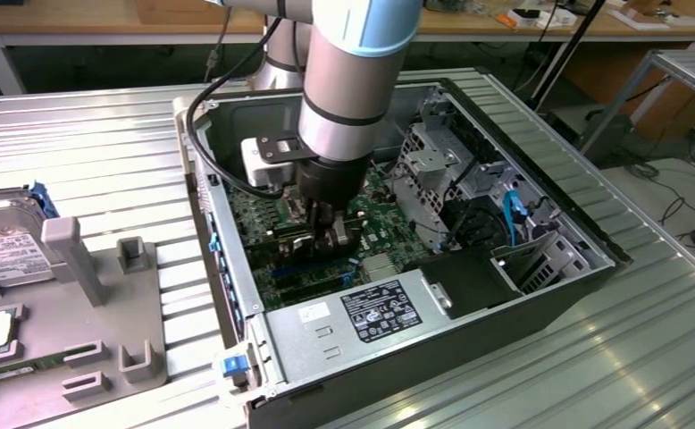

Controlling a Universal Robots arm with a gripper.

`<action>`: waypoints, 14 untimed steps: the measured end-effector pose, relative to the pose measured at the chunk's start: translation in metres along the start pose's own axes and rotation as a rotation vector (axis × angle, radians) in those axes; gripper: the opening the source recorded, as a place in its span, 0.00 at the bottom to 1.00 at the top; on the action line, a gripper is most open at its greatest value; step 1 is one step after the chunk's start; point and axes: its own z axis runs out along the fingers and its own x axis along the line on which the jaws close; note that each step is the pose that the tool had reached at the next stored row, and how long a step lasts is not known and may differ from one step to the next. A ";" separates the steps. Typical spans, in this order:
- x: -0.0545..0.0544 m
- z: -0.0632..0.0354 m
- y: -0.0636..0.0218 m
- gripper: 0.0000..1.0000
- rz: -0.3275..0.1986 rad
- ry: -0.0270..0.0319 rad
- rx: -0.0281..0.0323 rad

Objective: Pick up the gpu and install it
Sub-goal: 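Insert the gpu into the slot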

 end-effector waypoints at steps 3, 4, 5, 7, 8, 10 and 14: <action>0.000 -0.0014 0.0000 0.27 0.000 -0.0003 -0.0045; 0.000 -0.0029 -0.0001 0.27 0.000 0.0006 -0.0069; 0.000 -0.0031 0.0000 0.27 0.000 0.0007 -0.0073; 0.000 -0.0031 0.0000 0.27 0.000 0.0006 -0.0073; 0.000 -0.0031 0.0000 0.27 0.000 0.0006 -0.0073; 0.000 -0.0031 0.0000 0.27 0.000 0.0007 -0.0073; 0.000 -0.0052 0.0000 0.27 0.000 0.0009 -0.0074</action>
